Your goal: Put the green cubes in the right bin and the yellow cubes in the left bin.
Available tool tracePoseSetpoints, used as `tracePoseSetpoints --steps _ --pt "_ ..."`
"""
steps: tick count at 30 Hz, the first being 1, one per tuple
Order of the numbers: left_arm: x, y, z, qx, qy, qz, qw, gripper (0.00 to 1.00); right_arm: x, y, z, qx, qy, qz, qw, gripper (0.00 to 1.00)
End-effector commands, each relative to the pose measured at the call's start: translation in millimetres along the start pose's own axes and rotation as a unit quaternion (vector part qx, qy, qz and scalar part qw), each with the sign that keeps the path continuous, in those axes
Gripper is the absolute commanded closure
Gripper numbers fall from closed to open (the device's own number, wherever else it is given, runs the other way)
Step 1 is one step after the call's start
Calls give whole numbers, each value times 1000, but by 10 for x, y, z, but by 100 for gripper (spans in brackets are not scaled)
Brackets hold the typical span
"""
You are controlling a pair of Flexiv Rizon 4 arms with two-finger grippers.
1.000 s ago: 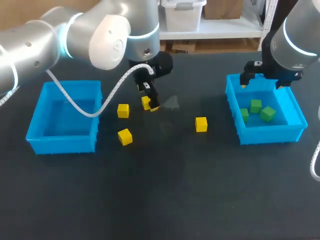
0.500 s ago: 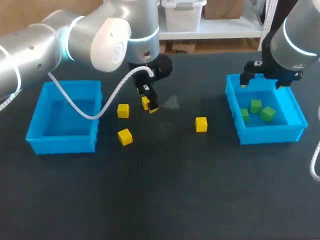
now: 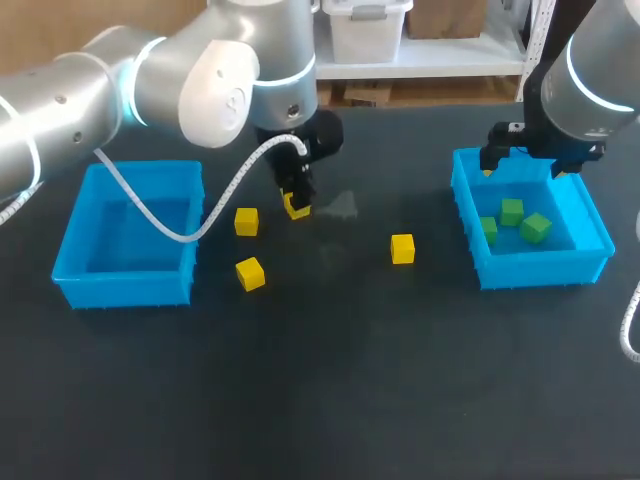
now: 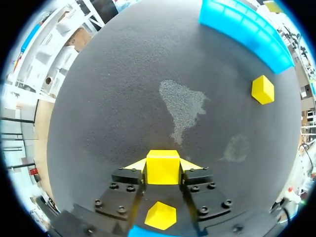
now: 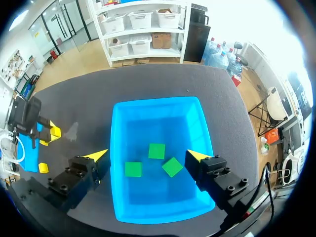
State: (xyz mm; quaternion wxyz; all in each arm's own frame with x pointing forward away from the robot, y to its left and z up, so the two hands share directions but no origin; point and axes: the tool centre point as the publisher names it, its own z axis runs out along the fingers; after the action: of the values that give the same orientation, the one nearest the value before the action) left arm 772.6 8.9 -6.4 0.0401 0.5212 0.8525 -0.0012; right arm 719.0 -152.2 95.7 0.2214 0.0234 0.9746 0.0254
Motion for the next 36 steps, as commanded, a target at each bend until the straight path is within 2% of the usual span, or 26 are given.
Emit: tracePoseSetpoints --steps 1,9,22,29,36 --pt "16 36 -84 -2 -8 -6 1000 100 11 -3 0 0 -2 0 1000 0" --pt "45 191 -373 -10 -31 -40 999 100 11 -3 0 0 -2 0 1000 0" --pt "267 516 -944 -40 -65 -94 993 100 11 -3 0 0 -2 0 1000 0" --pt "519 685 -1233 -50 -94 -144 984 100 11 -3 0 0 -2 0 1000 0" --pt "870 697 -1370 -55 -106 -178 977 100 11 -3 0 0 -2 0 1000 0"
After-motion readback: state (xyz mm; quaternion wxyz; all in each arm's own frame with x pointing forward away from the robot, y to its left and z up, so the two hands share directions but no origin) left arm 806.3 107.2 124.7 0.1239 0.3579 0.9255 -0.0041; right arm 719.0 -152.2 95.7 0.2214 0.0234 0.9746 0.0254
